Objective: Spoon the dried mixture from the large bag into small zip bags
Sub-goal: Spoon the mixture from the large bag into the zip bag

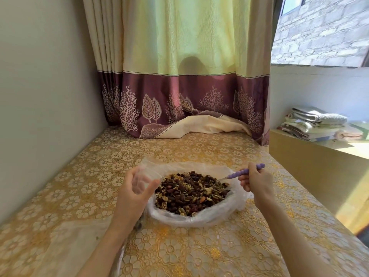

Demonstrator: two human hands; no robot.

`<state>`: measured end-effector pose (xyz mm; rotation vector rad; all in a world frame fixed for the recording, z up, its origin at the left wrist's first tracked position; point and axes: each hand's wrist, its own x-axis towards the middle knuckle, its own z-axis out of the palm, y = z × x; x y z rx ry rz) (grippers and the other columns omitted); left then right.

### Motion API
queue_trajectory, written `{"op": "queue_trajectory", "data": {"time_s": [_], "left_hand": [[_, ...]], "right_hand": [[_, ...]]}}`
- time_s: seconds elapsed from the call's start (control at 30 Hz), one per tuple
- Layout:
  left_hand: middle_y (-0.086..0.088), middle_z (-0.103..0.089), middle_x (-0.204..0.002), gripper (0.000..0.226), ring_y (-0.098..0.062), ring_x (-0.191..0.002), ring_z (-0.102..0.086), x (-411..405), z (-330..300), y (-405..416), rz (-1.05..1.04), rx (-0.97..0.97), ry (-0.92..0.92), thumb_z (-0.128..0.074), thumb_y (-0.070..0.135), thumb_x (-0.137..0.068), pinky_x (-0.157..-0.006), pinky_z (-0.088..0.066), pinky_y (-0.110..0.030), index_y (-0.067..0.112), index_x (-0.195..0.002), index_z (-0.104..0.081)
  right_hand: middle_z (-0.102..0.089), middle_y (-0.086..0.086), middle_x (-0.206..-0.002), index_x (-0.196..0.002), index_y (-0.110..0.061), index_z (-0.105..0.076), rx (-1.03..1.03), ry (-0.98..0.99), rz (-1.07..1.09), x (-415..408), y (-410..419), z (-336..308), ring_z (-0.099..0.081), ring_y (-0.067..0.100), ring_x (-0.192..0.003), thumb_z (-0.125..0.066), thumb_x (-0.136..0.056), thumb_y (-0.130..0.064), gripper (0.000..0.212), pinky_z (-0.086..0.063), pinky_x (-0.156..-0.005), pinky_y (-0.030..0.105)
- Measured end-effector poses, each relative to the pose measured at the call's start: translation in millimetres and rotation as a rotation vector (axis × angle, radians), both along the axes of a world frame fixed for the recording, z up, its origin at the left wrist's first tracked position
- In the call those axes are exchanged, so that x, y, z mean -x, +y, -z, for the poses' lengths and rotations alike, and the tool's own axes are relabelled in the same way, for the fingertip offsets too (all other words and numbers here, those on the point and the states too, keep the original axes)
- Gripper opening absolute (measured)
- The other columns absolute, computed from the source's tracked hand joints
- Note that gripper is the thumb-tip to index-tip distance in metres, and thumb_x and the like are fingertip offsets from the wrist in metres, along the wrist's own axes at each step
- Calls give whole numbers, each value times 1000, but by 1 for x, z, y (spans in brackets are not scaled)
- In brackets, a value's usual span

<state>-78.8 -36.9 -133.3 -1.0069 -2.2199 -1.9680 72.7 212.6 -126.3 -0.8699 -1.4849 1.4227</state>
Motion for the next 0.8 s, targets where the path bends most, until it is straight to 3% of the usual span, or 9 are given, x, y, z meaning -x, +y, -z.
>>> {"op": "queue_trajectory", "data": {"time_s": [0.1, 0.23, 0.3, 0.4, 0.5, 0.57, 0.7, 0.8], "left_hand": [[20, -55, -97, 100, 9, -79, -54, -1, 0, 1, -11, 4, 14, -55, 90, -45, -63, -43, -2, 27, -121, -42], [19, -53, -88, 68, 5, -72, -50, 1, 5, 4, -18, 23, 32, -64, 57, -63, -60, -41, 2, 29, -120, -41], [14, -55, -90, 69, 1, -74, -49, 3, 7, 5, -7, 42, 42, -63, 59, -62, -60, -44, -1, 31, -120, -39], [6, -57, -91, 67, -17, -75, -55, 6, 10, 6, -8, 69, 57, -62, 61, -62, -59, -48, -11, 33, -118, -39], [5, -60, -93, 66, -24, -79, -59, 10, 13, 7, -21, 82, 69, -62, 63, -63, -62, -48, -9, 34, -118, -40], [8, -60, -94, 70, -23, -81, -61, 11, 15, 7, -25, 85, 68, -61, 64, -62, -64, -48, -6, 32, -121, -41], [18, -55, -106, 78, -2, -90, -57, 11, 15, 6, 8, 64, 31, -62, 65, -60, -63, -46, -10, 30, -127, -39], [11, -58, -111, 75, -4, -93, -58, 9, 13, 6, 23, 37, 10, -63, 61, -62, -75, -46, -16, 28, -125, -42]], "right_hand": [[-66, 23, -67, -70, 6, -60, 20, 15, 10, 2, 1, -3, -46, 14, -41, -39, -99, -16, 42, -33, -33, 21], [-69, 24, -69, -77, 11, -60, 24, 87, -33, 6, -5, -14, -44, 13, -39, -38, -98, -16, 41, -31, -32, 20], [-70, 22, -67, -64, 7, -60, 17, 133, -70, 10, -10, -23, -42, 12, -38, -37, -99, -17, 48, -28, -31, 18], [-70, 23, -69, -58, 0, -58, 21, 183, -124, 16, -20, -37, -41, 9, -35, -37, -100, -20, 52, -27, -31, 16], [-70, 24, -70, -58, -1, -56, 9, 230, -164, 25, -33, -51, -40, 9, -34, -38, -101, -21, 50, -27, -31, 16], [-70, 23, -69, -62, 0, -57, -9, 252, -205, 31, -46, -58, -41, 9, -35, -38, -101, -23, 50, -28, -31, 17], [-70, 19, -64, -60, -3, -55, -119, 266, -304, 43, -76, -71, -42, 11, -33, -39, -102, -25, 50, -30, -31, 18], [-70, 12, -61, -58, -7, -57, -278, 249, -370, 51, -96, -76, -47, 12, -35, -42, -101, -28, 50, -34, -32, 19]]}}
